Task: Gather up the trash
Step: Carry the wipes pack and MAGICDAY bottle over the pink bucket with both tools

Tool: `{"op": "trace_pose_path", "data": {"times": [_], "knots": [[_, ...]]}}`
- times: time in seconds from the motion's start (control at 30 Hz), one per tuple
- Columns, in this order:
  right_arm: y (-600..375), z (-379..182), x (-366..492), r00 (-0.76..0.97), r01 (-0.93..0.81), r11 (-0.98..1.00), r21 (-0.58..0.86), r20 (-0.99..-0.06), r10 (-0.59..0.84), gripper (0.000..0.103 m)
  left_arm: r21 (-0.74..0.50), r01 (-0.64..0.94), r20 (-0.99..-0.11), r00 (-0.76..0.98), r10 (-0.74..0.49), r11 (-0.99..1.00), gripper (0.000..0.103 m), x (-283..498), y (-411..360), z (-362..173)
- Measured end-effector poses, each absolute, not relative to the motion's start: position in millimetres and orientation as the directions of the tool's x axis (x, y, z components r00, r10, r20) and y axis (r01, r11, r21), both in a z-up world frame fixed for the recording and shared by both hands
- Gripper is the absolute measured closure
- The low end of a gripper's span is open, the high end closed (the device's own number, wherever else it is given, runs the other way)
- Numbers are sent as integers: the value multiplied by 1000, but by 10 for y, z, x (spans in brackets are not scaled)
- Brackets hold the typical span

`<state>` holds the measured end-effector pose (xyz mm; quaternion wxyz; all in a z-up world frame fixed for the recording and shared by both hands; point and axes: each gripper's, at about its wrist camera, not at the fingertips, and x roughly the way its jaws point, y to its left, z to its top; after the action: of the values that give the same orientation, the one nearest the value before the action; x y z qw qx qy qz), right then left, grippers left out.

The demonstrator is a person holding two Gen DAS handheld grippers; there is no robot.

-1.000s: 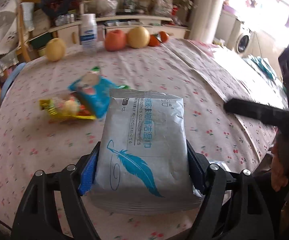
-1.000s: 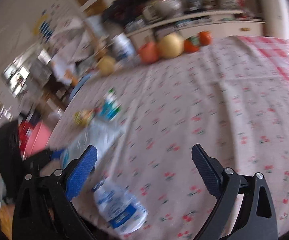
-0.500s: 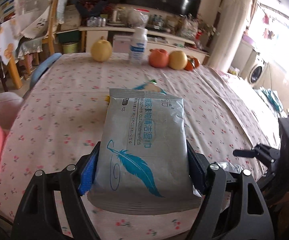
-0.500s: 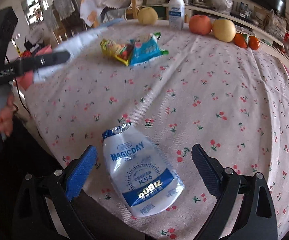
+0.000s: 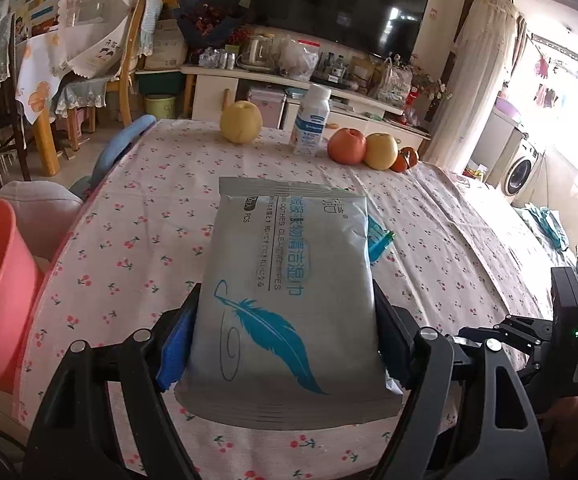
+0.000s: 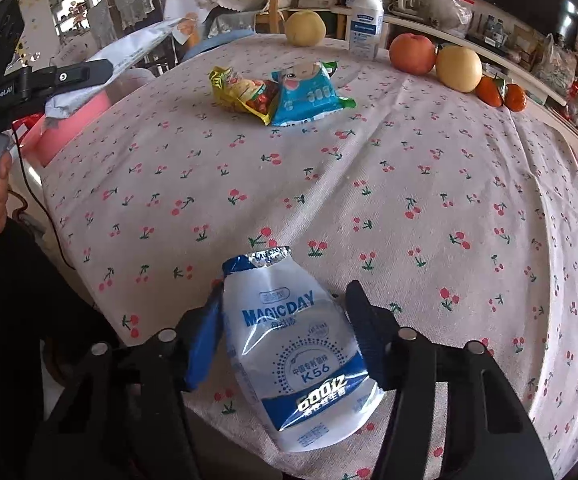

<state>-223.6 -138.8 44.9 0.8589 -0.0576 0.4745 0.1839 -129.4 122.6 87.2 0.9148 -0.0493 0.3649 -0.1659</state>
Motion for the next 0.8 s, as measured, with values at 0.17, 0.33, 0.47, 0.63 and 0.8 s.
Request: {"op": "trace_pose_path", "data": {"times": [0.17,0.33,0.47,0.63,0.8], "knots": [[-1290,482,-2188,501,-361,931,51,-831,240,48,-223,257,-633,696,-340,941,25,-1293,1354,920],[-1219,518,-2117,521,-330,943,53,-823,228,56,-221,240,-619,714,-327,945,25,-1292,1497,955],[-1219,613,-2057,543,-290,953,92,-804,243,78,-227,221,-610,727,-315,949,25,-1285,1636,982],[-1239,600,-2031,540,-261,958,120,-804,248,67,-219,197,-615,733,-292,956,25,-1252,1775,962],[-1211,453,-2143,501,-249,966,70,-844,190,32,-225,189,-611,736,-290,956,25,-1222,1843,970]]}}
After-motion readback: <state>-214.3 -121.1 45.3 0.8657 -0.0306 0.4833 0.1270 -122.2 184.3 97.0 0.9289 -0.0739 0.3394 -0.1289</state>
